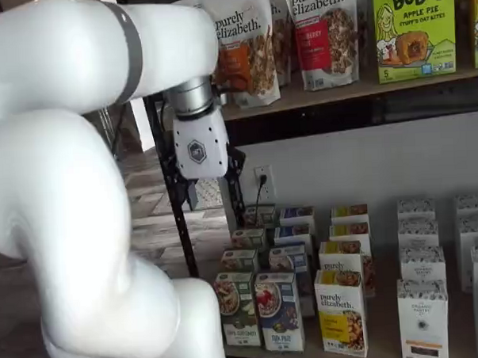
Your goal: Pick up the blue and white box that is on the bottom shelf, the second box from the left
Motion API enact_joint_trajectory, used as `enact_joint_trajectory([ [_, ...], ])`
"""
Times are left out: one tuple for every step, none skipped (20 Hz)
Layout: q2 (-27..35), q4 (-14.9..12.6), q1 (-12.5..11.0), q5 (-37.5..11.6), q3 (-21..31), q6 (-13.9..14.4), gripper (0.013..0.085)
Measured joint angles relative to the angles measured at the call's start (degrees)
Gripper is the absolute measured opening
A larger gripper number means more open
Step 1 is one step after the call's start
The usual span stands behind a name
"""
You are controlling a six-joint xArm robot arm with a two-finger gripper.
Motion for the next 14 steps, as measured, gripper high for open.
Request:
enact_joint_trajectory([
  [0.57,-0.09,0.2,-1.05,0.64,0.15,0.085],
  [0.99,-0.23,0.4,-2.11,1.25,0.33,0.085],
  [1.38,-0.23,0.54,-3.16,1.85,0.4,0.085],
  [1.88,-0.24,0.76,-4.59,2.6,0.55,0.085],
  [2.28,-0.1,0.91,-5.87,3.25,0.58,0.085],
  [2.73,-0.07,1.12,-7.03,3.78,0.73,0.085],
  [3.42,-0.19,1.47,-8.5,4.41,1.03,0.085],
  [4.24,-0.44,1.85,-9.83,4.9,1.44,0.085],
  [4.72,-0.48,2.03,-10.57,5.15,1.6,0.085],
  [5.43,-0.46,2.27,-11.77,5.56,1.77,0.085],
  [6.16,-0.42,2.53,-12.99,5.96,1.95,0.085],
  [6.86,-0.25,2.77,-14.17,6.32,2.03,0.085],
  [7.6,-0.03,3.03,-15.5,6.71,2.12,0.085],
  [8.16,0.33,3.25,-17.03,7.21,2.09,0.085],
])
